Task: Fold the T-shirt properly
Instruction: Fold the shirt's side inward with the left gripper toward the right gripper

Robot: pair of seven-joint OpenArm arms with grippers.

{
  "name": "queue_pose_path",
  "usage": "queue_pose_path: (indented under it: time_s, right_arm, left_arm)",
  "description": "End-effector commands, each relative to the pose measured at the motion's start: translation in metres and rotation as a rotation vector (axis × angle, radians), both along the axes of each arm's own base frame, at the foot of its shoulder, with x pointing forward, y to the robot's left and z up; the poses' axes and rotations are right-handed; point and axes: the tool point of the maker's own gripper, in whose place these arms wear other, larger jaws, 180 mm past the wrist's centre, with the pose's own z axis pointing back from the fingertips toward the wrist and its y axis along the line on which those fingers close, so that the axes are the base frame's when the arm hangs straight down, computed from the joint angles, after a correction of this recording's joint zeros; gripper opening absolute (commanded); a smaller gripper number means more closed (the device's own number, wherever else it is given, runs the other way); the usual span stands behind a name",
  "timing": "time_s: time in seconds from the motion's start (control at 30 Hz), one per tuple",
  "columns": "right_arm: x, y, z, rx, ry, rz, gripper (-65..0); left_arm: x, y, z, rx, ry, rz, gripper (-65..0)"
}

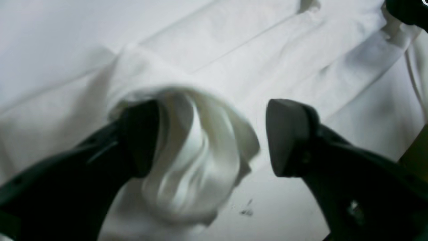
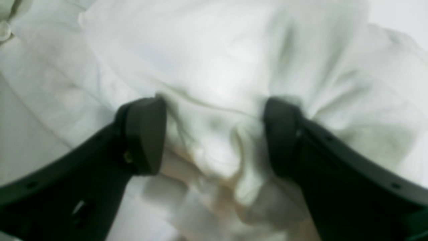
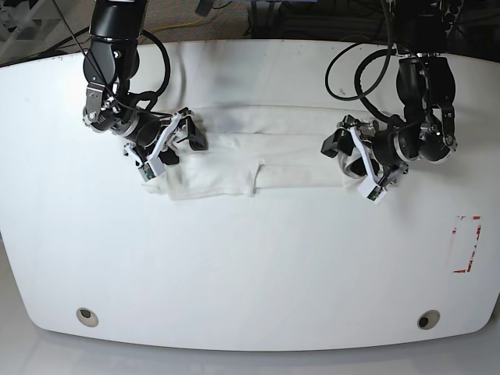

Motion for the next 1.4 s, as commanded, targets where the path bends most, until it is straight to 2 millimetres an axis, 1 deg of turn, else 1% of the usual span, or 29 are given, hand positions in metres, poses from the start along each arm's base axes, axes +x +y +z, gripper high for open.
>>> queue_pose_path:
  time_s: [0.0,0.1,0.2,0.27,0.33,0.43,0.57,0.67,0.7,0.77,0.83,0.87,0.9,1.03,1.07,1.17,1.23,1.3,1.37]
  right_arm:
    - [-0.013,-0.006,-0.014,-0.062,0.073,0.016,-20.6]
    - [-0.013,-0.006,-0.014,-0.062,0.073,0.016,-20.6]
    - [-0.013,-0.007,-0.014,-0.063,0.075,0.017,-20.6]
    - [-0.013,-0.007,-0.014,-0.063,0.075,0.017,-20.6]
    - [-0.013,-0.007,-0.014,-0.063,0.075,0.017,-20.6]
    - [-0.012,-0.006,-0.012,-0.065,0.066,0.018,-20.6]
    - [-0.002,-0.004,0.009,-0.073,-0.002,0.028,-20.6]
    - [0.004,0.003,0.027,-0.025,-0.041,0.033,-20.6]
    - [0.006,0.001,0.034,-0.009,-0.049,0.025,-20.6]
    - [0.009,-0.004,0.047,0.029,-0.063,0.003,-20.6]
    - [0.011,-0.010,0.060,0.061,-0.080,-0.018,-20.6]
    - [0.012,-0.012,0.069,0.087,-0.097,-0.030,-20.6]
    - [0.013,-0.015,0.073,0.101,-0.105,-0.037,-20.6]
    - [0.015,-0.025,0.094,0.170,-0.146,-0.074,-20.3]
    - [0.015,-0.033,0.098,0.179,-0.154,-0.087,-20.3]
    - [0.015,-0.050,0.108,0.207,-0.173,-0.118,-20.0]
    - [0.014,-0.063,0.114,0.243,-0.184,-0.154,-19.8]
    - [0.012,-0.083,0.116,0.285,-0.180,-0.200,-19.8]
    - [0.010,-0.101,0.112,0.317,-0.158,-0.242,-19.7]
  left_arm:
    - [0.017,-0.017,0.022,-0.060,-0.073,-0.005,-18.6]
    - [0.017,-0.039,0.036,-0.035,-0.104,-0.089,-19.2]
    - [0.010,-0.058,0.053,-0.003,-0.158,-0.175,-19.2]
    - [0.007,-0.065,0.068,0.007,-0.210,-0.202,-19.2]
    - [0.008,-0.064,0.076,0.016,-0.243,-0.204,-19.2]
    - [0.016,-0.036,0.079,0.060,-0.254,-0.150,-19.2]
    - [0.021,0.006,0.083,0.116,-0.262,-0.065,-19.2]
    - [0.014,0.029,0.075,0.161,-0.232,-0.038,-19.2]
    - [0.010,0.034,0.071,0.172,-0.219,-0.034,-19.2]
    - [0.003,0.038,0.063,0.171,-0.199,-0.032,-19.2]
    - [-0.005,0.036,0.052,0.157,-0.169,-0.034,-19.2]
    - [-0.010,0.033,0.043,0.151,-0.144,-0.045,-19.2]
    - [-0.012,0.030,0.039,0.148,-0.128,-0.054,-19.2]
    - [-0.026,0.009,0.011,0.129,-0.037,-0.129,-19.3]
    - [-0.029,0.002,0.006,0.123,-0.019,-0.149,-20.1]
    - [-0.040,-0.014,-0.008,0.115,0.026,-0.209,-25.4]
    - [-0.043,-0.024,-0.010,0.113,0.031,-0.243,-27.9]
    - [-0.038,-0.032,-0.002,0.112,0.004,-0.272,-30.6]
    - [-0.031,-0.032,0.011,0.116,-0.044,-0.273,-32.1]
